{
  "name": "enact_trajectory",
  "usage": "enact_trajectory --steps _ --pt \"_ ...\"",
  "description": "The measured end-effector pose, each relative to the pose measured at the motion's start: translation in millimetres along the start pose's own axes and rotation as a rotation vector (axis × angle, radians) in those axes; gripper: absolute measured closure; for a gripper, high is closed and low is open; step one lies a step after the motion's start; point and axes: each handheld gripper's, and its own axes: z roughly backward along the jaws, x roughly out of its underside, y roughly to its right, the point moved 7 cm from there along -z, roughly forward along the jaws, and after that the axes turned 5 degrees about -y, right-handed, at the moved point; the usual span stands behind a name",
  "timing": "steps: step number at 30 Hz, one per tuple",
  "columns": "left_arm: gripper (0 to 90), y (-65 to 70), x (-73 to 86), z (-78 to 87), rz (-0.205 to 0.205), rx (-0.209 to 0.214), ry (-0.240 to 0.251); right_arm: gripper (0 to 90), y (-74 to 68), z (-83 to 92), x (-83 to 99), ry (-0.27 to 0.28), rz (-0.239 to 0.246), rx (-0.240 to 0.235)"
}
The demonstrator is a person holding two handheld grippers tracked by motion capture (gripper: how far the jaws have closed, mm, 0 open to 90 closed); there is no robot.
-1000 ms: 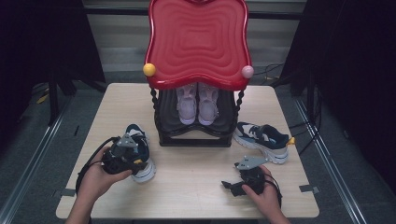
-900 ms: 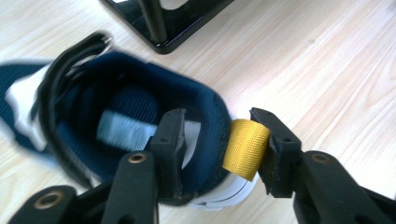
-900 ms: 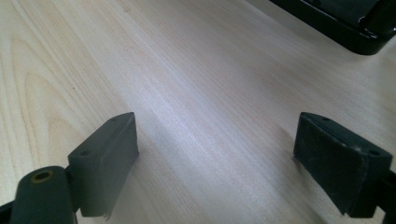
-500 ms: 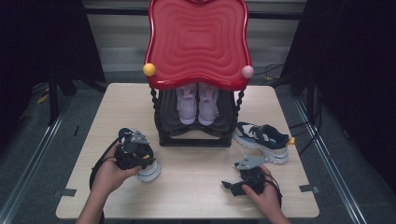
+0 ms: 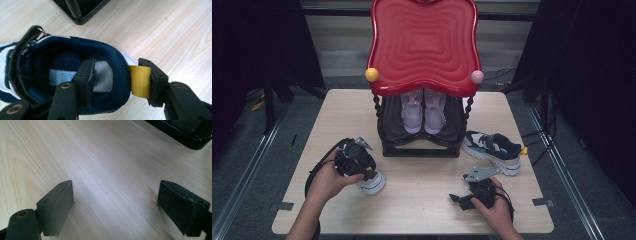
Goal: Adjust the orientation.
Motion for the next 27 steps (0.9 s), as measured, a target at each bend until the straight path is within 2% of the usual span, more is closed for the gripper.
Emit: enact_trajectory --steps 2,5,9,14,17,21,27 --pt "48.0 -0.4 -1.7 -0.5 -0.003 0.004 -0.03 13.1 0.0 0.0 0.0 0.0 0.0 0.0" --pt "48.1 -0.3 -4.1 -1.7 -0.027 0.012 -0.074 13.1 -0.1 0.0 0.0 -0.001 -0.002 0.001" --pt "48.2 0.3 -6.1 -5.6 -0.028 0.034 -0.128 13.2 0.0 0.0 0.0 0.0 0.0 0.0" --pt "50.1 1.3 -7.6 -11.6 -0.047 0.069 -0.223 13.2 0.0 0.0 0.0 0.0 0.0 0.0" --pt "51.2 2.1 -7.3 -15.5 -0.058 0.074 -0.282 13.1 0.0 0.0 0.0 0.0 0.0 0.0" --pt "53.6 3.4 -9.0 -19.4 -0.07 0.086 -0.315 13.1 0.0 0.0 0.0 0.0 0.0 0.0" --pt "57.4 3.8 -8.8 -23.3 -0.061 0.099 -0.352 13.2 0.0 0.0 0.0 0.0 0.0 0.0"
